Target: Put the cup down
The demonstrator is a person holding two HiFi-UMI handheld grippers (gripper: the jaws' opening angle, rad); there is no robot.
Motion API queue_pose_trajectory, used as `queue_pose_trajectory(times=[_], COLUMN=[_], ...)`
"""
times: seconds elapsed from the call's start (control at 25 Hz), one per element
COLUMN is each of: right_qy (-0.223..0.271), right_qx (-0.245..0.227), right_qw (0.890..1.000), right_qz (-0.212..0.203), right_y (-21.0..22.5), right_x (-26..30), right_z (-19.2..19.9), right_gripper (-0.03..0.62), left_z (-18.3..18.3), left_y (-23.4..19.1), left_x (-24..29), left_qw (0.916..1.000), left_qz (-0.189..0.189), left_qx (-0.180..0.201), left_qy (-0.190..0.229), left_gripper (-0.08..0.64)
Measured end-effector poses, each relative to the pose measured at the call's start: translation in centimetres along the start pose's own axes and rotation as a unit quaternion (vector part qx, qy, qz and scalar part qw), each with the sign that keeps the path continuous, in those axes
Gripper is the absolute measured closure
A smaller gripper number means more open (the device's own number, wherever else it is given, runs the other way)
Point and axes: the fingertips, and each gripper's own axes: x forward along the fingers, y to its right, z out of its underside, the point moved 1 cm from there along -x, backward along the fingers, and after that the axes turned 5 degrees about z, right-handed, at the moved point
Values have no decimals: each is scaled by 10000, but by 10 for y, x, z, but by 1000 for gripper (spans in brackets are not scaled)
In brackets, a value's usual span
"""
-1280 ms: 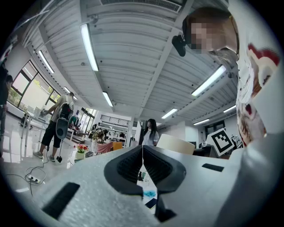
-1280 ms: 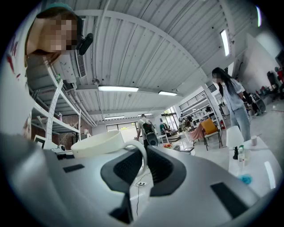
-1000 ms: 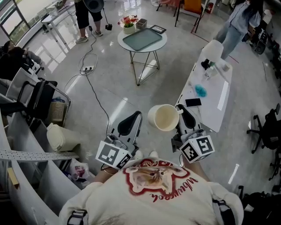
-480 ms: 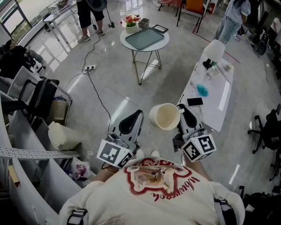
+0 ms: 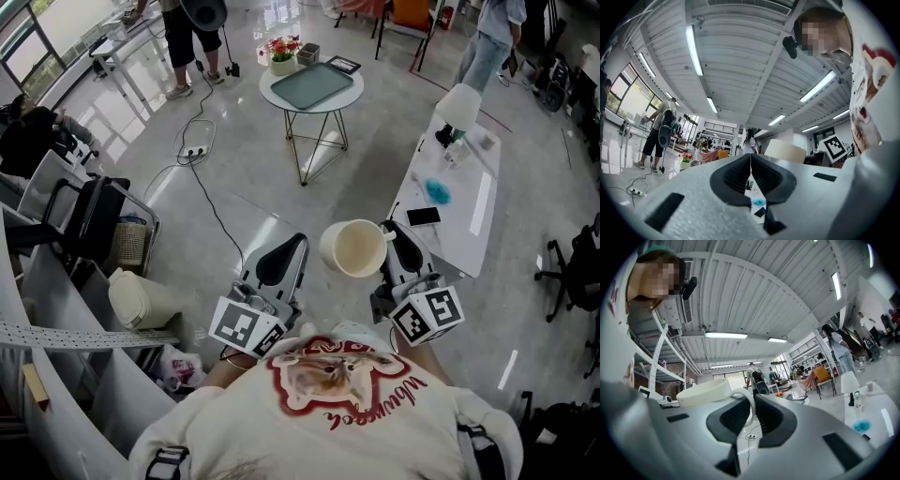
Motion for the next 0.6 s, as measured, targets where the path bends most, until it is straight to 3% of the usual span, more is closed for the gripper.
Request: queue_pose_trajectory(times=[0.6], right_qy=[-107], right_qx=[10], right_qw=[9998], right_qz=[173], right_y=[13], right_x=[26], right_z=[12], right_gripper=[540], left_z=[9], left_y=[-32], left_x=[7], left_qw=[10000], left_qz=[-74], left_qx=[-24], left_qy=[14], left_gripper=[543])
